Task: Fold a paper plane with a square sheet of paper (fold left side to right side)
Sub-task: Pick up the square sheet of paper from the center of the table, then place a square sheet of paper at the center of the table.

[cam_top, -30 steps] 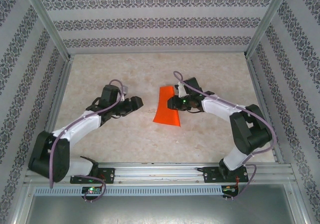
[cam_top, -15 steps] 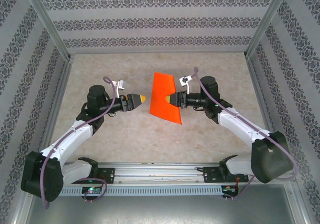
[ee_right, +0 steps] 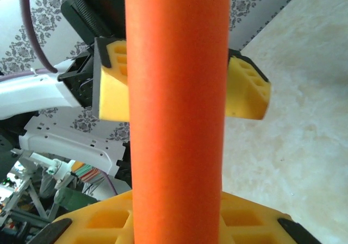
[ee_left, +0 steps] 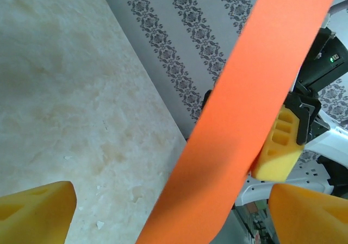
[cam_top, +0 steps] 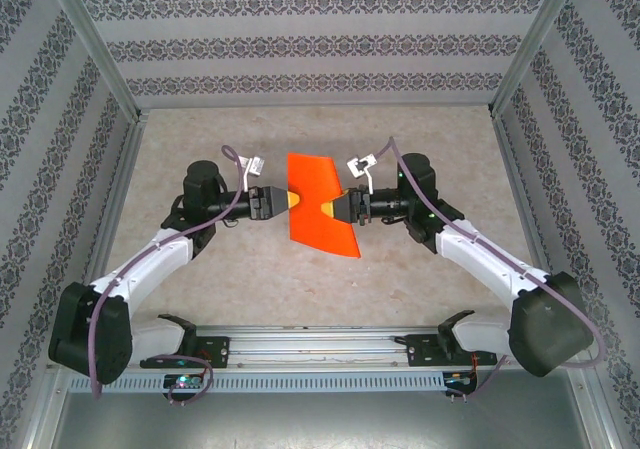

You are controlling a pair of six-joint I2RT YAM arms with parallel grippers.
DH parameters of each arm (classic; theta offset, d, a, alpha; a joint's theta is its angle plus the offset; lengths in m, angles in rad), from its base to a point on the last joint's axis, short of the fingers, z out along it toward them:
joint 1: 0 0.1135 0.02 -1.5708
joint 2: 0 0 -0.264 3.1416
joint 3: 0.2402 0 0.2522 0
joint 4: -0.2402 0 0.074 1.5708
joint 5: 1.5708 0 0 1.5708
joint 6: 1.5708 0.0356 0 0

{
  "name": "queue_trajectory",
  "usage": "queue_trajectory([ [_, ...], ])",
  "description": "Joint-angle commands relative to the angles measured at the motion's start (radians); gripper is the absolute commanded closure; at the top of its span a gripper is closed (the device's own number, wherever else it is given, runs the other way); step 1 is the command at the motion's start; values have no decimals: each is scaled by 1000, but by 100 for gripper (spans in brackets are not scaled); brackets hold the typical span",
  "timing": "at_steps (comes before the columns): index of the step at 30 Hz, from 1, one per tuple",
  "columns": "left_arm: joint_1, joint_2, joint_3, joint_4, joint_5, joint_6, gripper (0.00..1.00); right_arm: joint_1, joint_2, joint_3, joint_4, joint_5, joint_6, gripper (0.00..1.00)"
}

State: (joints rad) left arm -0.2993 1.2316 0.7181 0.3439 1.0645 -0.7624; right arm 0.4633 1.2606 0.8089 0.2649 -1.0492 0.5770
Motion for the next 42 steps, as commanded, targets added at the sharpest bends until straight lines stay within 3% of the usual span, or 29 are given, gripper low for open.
queue_trajectory([
  [1,-17,10,41,65,50,5,22,8,19,38,8,-9,-18,73],
  [8,-17,1,34,22,27,35,74,-2,33,36,-37,56,-46,70],
  [14,-18,14,20,-66,-34,69,100,-24,20,24,-134,145,-99,55],
  [19,-18,82,-11,-94,-81,38,100,-57,-3,19,-283,329,-144,34],
  [23,-20,185,-41,-107,-120,33,100,-84,-5,0,-363,465,-142,26],
  [26,-21,283,-42,-164,-166,72,100,-86,15,-12,-409,555,-119,25],
  [34,-34,433,-33,-262,-297,128,100,-60,152,-59,-376,603,25,53],
  [42,-37,440,-31,-290,-327,129,100,-17,331,-39,-364,587,90,95],
])
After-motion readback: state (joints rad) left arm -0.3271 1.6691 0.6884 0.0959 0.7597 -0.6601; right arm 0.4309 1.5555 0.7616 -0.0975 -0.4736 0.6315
